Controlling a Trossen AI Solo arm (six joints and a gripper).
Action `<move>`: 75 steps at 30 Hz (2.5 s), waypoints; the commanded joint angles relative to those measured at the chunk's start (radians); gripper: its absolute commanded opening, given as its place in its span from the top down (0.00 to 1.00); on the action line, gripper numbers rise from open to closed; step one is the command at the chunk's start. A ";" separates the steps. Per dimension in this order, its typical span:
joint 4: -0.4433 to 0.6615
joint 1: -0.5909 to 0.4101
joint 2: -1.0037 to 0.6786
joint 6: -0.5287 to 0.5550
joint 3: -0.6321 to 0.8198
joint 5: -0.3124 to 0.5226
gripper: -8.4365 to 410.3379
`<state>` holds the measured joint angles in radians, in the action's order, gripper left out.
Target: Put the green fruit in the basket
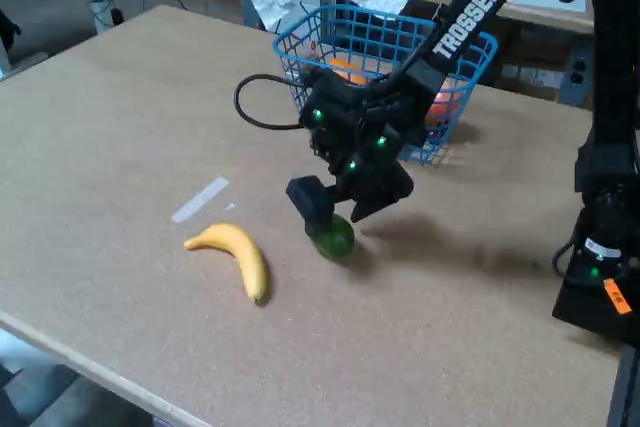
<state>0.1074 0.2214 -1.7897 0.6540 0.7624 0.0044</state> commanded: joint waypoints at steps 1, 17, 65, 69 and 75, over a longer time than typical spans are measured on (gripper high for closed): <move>0.008 0.005 0.000 0.017 0.000 -0.005 0.04; -0.036 0.015 -0.129 0.063 0.000 -0.104 0.49; 0.740 -0.184 0.167 -0.241 0.804 0.190 0.97; 0.743 -0.277 0.187 -0.277 0.804 0.190 0.97; 0.739 -0.434 0.199 -0.349 0.804 0.189 0.97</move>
<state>0.8009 0.0731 -1.6321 0.4229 1.5303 0.1780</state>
